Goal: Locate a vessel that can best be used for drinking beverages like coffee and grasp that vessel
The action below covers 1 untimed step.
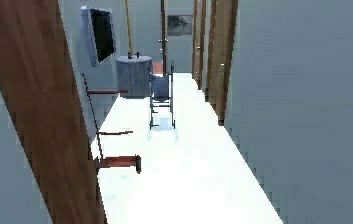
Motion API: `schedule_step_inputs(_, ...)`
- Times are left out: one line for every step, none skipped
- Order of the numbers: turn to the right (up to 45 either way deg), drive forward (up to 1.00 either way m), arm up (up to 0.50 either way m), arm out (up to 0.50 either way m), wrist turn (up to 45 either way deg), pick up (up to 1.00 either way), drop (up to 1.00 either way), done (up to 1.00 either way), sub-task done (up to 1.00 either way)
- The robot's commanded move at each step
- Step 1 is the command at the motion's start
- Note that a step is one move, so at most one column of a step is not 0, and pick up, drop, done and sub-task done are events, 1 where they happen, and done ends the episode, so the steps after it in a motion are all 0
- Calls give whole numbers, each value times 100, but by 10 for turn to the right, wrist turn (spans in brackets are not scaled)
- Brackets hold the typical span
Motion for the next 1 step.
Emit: schedule_step_inputs(450, 0, 0, 0, 0, 0, 0, 0, 0)
